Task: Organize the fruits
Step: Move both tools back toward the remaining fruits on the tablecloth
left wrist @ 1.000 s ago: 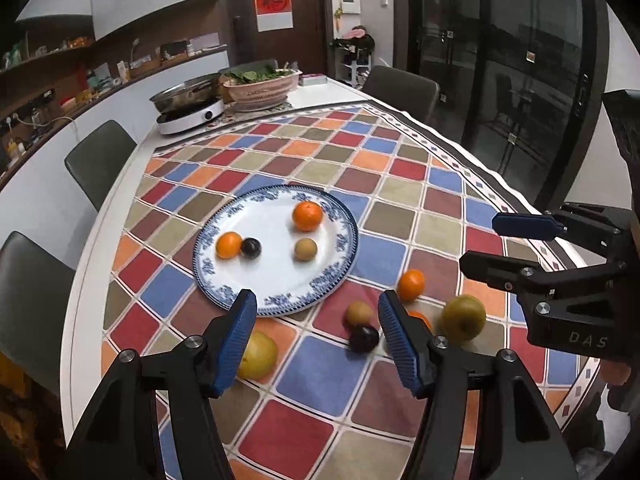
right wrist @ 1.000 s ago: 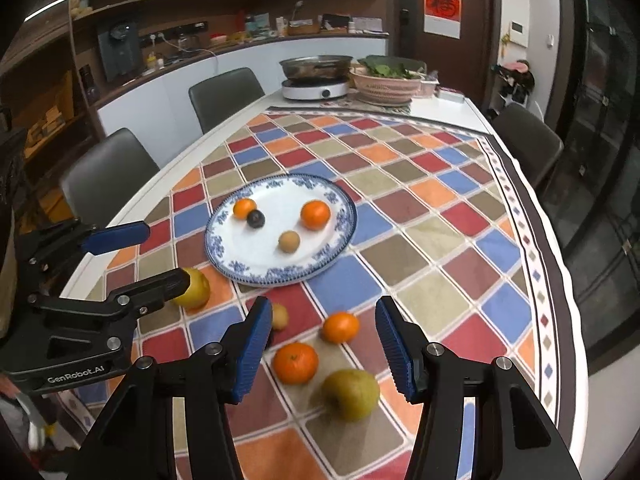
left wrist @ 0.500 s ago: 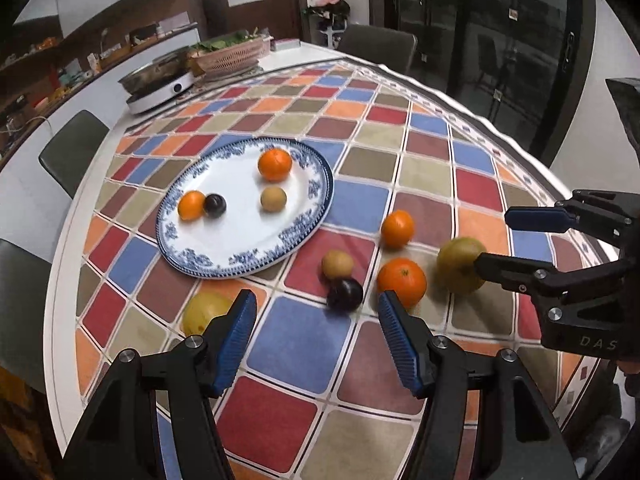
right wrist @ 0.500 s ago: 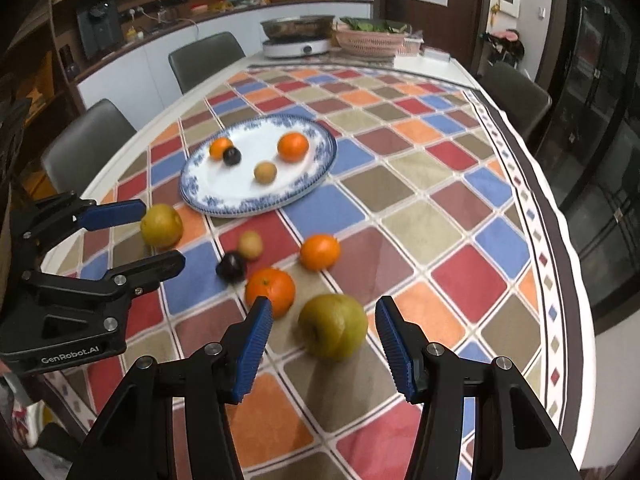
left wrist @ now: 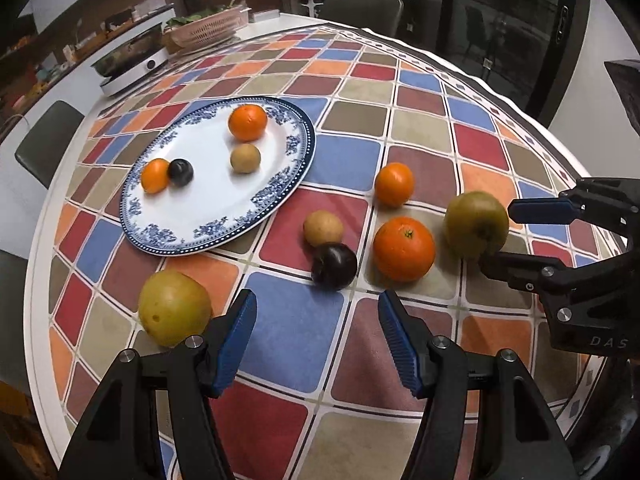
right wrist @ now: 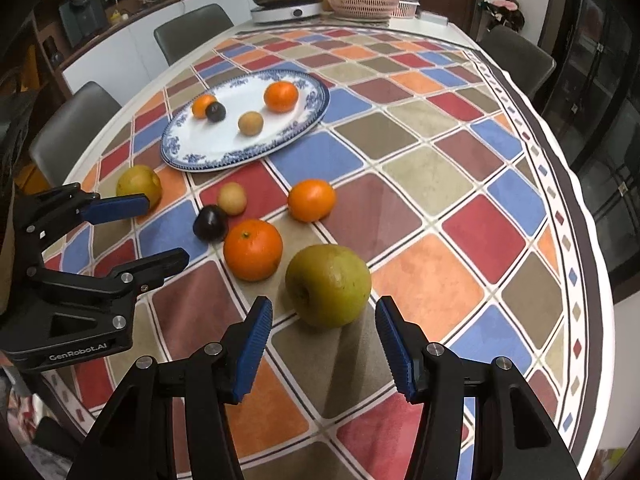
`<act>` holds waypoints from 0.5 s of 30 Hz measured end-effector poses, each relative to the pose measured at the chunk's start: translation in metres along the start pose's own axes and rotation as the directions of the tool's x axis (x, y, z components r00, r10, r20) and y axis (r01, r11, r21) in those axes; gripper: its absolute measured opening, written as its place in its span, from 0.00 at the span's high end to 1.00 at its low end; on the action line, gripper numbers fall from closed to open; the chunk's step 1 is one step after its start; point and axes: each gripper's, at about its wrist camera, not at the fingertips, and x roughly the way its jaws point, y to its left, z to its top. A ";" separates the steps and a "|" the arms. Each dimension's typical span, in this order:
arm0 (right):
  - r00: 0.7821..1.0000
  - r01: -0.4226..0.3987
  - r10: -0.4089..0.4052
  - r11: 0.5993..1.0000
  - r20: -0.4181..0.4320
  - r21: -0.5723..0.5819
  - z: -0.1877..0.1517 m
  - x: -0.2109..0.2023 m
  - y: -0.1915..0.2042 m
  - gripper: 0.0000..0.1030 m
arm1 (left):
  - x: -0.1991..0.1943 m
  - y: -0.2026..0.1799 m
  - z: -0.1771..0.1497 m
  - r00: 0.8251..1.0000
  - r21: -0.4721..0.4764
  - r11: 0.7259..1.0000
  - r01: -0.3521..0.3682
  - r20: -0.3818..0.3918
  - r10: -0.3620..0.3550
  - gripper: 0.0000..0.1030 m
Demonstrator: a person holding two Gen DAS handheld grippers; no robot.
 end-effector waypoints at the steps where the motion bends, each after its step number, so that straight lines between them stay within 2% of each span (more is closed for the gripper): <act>1: 1.000 0.001 -0.001 1.000 -0.005 -0.001 -0.001 0.002 0.000 0.47 | 0.002 0.000 -0.001 1.000 0.009 1.000 -0.001 0.003 0.001 0.39; 15: 0.999 0.005 -0.005 1.000 -0.041 -0.007 -0.001 0.020 0.002 0.47 | 0.025 0.000 0.005 1.000 0.058 0.998 0.020 0.005 -0.020 0.39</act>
